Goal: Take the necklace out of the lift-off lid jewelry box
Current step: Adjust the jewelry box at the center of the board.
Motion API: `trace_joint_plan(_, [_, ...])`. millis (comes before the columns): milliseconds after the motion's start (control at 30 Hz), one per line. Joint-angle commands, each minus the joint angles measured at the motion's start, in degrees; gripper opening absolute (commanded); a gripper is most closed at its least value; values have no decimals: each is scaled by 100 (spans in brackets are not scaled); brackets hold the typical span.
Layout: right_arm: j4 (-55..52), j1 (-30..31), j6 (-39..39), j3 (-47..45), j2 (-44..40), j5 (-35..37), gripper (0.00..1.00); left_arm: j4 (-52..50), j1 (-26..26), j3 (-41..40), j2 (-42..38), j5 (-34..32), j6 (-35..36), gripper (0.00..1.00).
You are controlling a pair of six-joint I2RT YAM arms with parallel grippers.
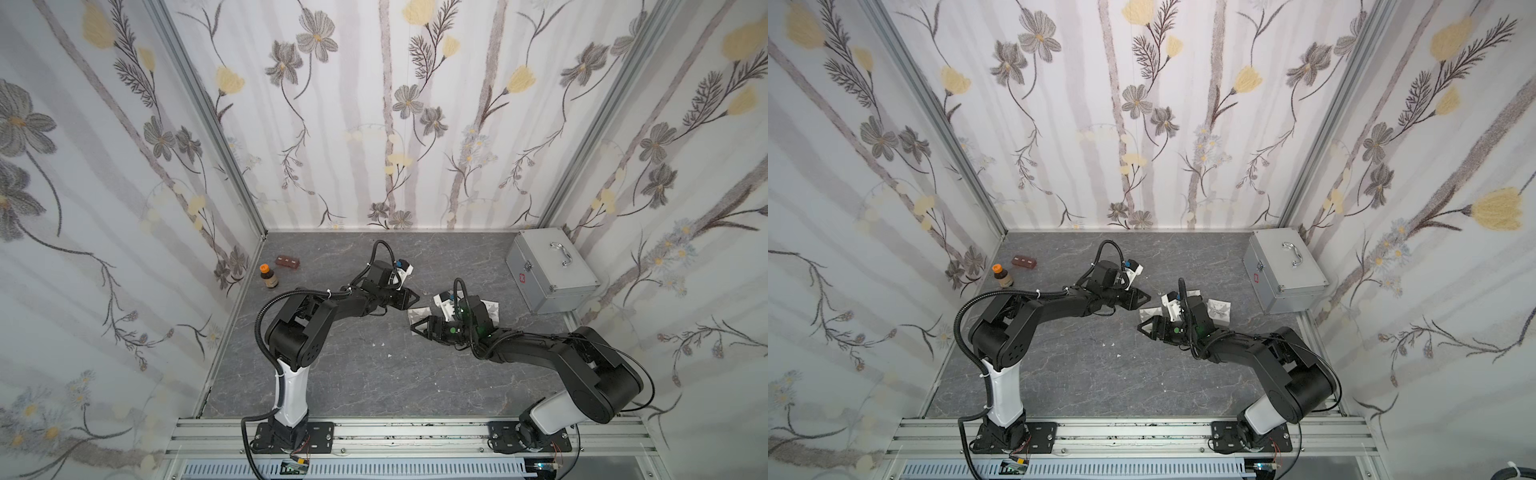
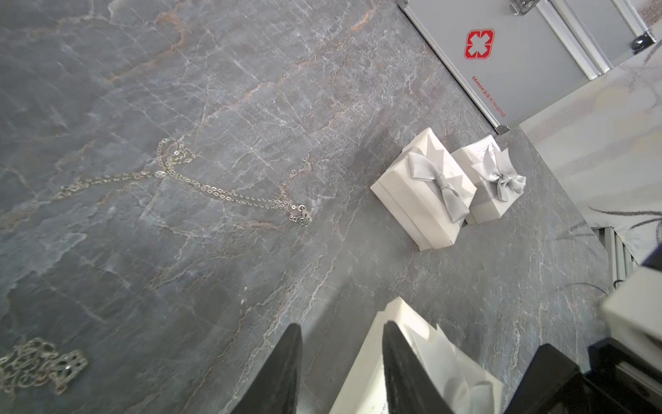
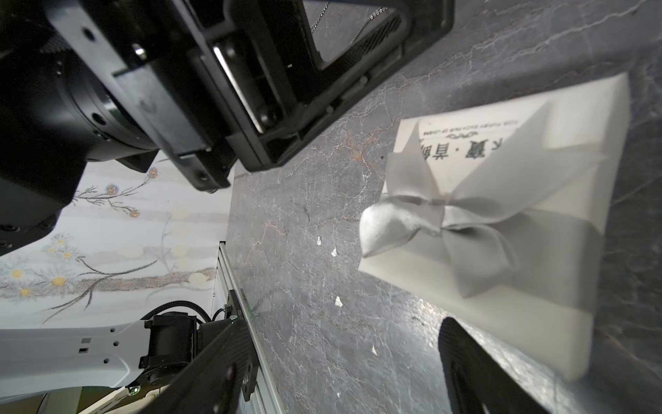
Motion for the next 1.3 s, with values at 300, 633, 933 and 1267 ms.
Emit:
trace_joint_plan(300, [316,-145,41,-89,127,164,81,-399,-127,207,206,105,102,39])
trace_joint_plan(633, [530,-400,-43,-74,182,57,79,-441,-228,-186,-102,-101,59,38])
trace_joint_plan(933, [673,-638,-59,-204,187,16,70,-297,-328,-515,-367,-220,-99,38])
trace_joint_plan(1267, [828,-810,12,-380,69,174,53,5,-449,-669,-326,-244,-307,37])
